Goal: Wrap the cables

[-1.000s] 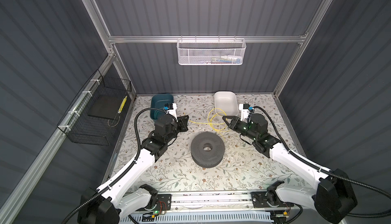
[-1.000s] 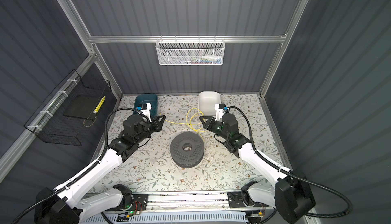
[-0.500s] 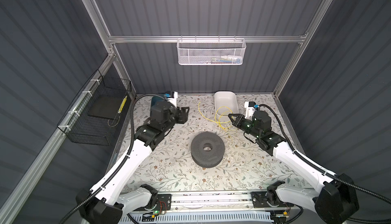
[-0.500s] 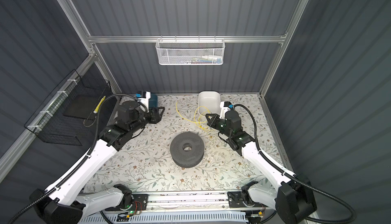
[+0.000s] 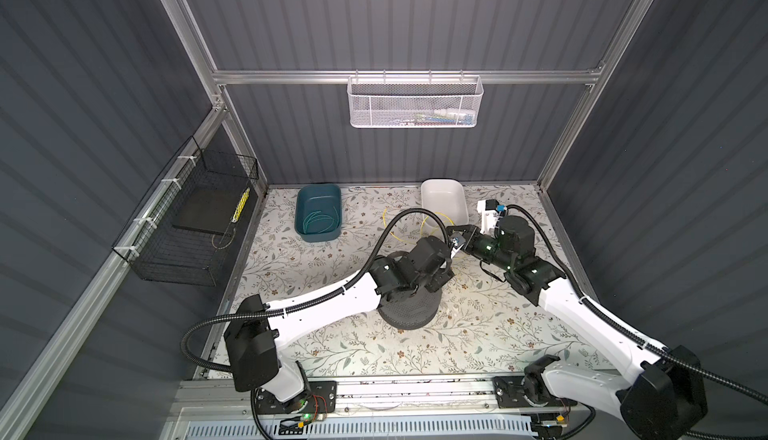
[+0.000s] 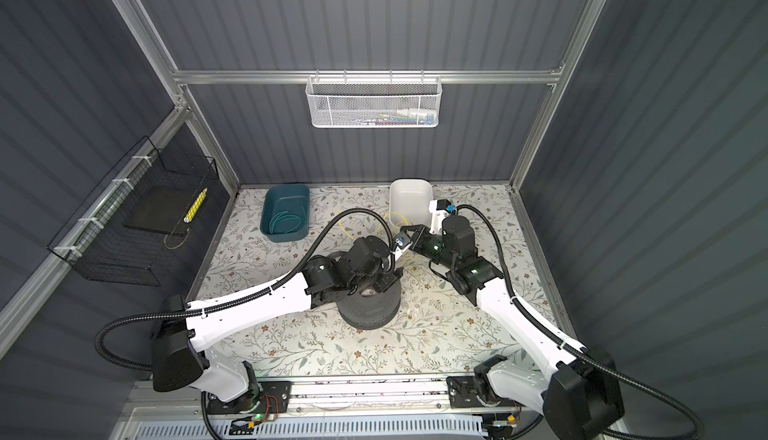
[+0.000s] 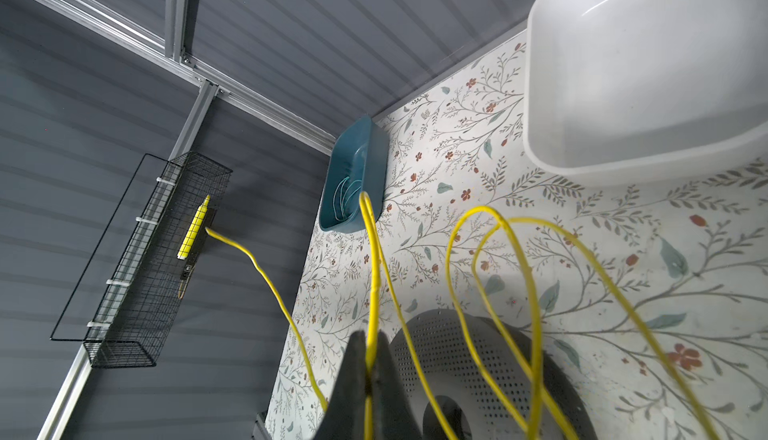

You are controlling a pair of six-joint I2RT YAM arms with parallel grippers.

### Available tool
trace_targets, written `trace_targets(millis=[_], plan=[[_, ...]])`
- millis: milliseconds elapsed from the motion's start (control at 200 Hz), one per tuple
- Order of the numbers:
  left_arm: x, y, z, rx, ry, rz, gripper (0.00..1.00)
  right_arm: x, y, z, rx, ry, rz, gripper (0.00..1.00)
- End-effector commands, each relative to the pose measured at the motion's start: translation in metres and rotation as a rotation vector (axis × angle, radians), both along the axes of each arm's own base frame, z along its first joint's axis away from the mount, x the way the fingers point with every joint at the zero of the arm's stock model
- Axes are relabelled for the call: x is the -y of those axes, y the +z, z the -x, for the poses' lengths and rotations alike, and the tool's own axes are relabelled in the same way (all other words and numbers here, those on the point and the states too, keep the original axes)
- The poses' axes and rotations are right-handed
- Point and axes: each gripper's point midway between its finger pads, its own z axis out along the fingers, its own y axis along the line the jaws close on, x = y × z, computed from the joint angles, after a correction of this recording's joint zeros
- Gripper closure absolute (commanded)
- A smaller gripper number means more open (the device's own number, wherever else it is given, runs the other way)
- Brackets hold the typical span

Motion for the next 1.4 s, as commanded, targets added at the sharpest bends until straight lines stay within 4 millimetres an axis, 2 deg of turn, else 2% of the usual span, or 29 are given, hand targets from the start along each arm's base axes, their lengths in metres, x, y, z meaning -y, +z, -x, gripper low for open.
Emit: trace_targets(millis=[0, 95, 215, 290, 505, 580, 665, 755, 830, 960, 1090, 1200, 1396], plan=[[-0.009, 0.040, -0.015, 0.166, 0.047, 0.068, 0.32, -0.004, 0.013, 0.014, 0.027, 0.038, -0.032, 1.00], [-0.011, 0.037, -0.009, 0.180, 0.002, 0.056, 0.36, -0.003, 0.009, 0.018, 0.022, 0.044, -0.036, 1.00], [-0.019, 0.018, -0.009, 0.200, -0.014, -0.034, 0.41, -0.004, 0.009, 0.019, 0.025, 0.048, -0.041, 1.00], [-0.024, 0.014, -0.006, 0.209, -0.026, -0.061, 0.44, -0.006, 0.010, 0.021, 0.028, 0.053, -0.039, 1.00], [-0.037, 0.039, 0.027, 0.368, -0.194, 0.108, 0.43, -0.005, 0.006, 0.022, 0.032, 0.053, -0.023, 1.00], [-0.043, 0.046, 0.033, 0.423, -0.216, 0.133, 0.41, -0.005, 0.004, 0.022, 0.031, 0.053, -0.017, 1.00], [-0.044, 0.043, 0.032, 0.443, -0.226, 0.086, 0.39, -0.007, 0.004, 0.023, 0.032, 0.061, -0.017, 1.00], [-0.038, 0.032, 0.027, 0.449, -0.249, 0.013, 0.39, -0.009, 0.004, 0.024, 0.034, 0.069, -0.016, 1.00], [-0.033, 0.031, 0.026, 0.444, -0.257, 0.004, 0.39, -0.011, 0.003, 0.025, 0.035, 0.074, -0.011, 1.00], [-0.027, 0.023, 0.015, 0.465, -0.245, -0.057, 0.43, -0.013, 0.004, 0.027, 0.037, 0.087, -0.009, 1.00], [-0.021, 0.031, 0.004, 0.514, -0.197, -0.030, 0.56, -0.020, 0.001, 0.031, 0.030, 0.112, 0.005, 1.00], [-0.016, 0.033, 0.001, 0.508, -0.178, 0.002, 0.63, -0.024, -0.006, 0.032, 0.013, 0.123, 0.014, 1.00], [-0.021, 0.044, 0.013, 0.506, -0.185, 0.058, 0.64, -0.022, -0.012, 0.031, 0.011, 0.112, 0.043, 1.00]])
